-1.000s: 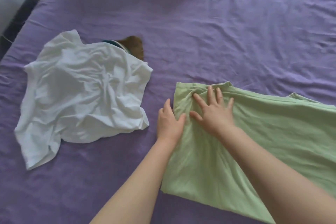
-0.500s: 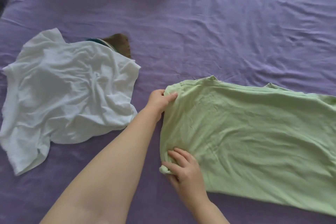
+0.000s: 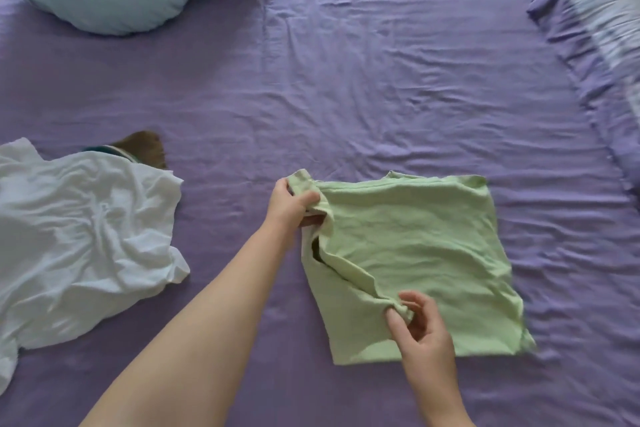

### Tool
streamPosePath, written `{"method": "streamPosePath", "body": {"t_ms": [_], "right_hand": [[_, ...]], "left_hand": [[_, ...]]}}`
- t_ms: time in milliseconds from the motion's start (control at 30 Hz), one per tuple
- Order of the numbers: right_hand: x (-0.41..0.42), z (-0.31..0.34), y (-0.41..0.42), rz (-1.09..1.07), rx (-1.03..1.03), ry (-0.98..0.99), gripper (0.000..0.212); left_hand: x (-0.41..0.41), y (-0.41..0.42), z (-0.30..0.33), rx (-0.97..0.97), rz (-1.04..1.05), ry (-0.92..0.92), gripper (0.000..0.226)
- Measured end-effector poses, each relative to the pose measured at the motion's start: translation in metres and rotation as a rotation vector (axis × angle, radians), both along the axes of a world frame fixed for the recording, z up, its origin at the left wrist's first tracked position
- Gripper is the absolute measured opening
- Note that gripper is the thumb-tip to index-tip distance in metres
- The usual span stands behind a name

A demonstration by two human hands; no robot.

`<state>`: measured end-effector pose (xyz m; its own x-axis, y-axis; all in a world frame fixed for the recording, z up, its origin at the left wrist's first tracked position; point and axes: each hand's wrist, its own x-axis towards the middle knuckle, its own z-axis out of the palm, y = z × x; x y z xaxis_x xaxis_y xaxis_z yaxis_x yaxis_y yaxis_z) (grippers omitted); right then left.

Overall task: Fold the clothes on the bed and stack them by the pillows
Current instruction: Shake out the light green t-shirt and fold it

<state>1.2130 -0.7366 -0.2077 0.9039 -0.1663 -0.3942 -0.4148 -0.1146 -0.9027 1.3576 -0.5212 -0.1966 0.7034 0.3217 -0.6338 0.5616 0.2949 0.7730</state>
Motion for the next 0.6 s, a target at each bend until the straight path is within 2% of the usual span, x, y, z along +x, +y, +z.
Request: {"method": "streamPosePath", "body": {"t_ms": [200, 333, 400, 500, 600], "right_hand": [[0.008, -0.006, -0.090, -0.112, -0.278, -0.066, 0.034], [0.017, -0.013, -0.145, -0.009, -0.500, -0.106, 0.033], [0.019, -0.018, -0.167, 0.072, -0.535, -0.094, 0.030], [0.021, -0.027, -0.190, 0.194, -0.558, -0.118, 0.037], [0.019, -0.040, -0.207, 0.208, -0.612, -0.117, 0.037]], "left_hand": [[0.043, -0.091, 0.011, -0.045, -0.013, -0.033, 0.034], [0.064, -0.160, 0.001, -0.066, -0.089, -0.014, 0.035], [0.072, -0.191, -0.009, -0.066, -0.122, -0.004, 0.040], [0.083, -0.226, -0.029, 0.042, -0.190, 0.011, 0.049], [0.092, -0.253, -0.044, 0.114, -0.237, 0.015, 0.051]]}}
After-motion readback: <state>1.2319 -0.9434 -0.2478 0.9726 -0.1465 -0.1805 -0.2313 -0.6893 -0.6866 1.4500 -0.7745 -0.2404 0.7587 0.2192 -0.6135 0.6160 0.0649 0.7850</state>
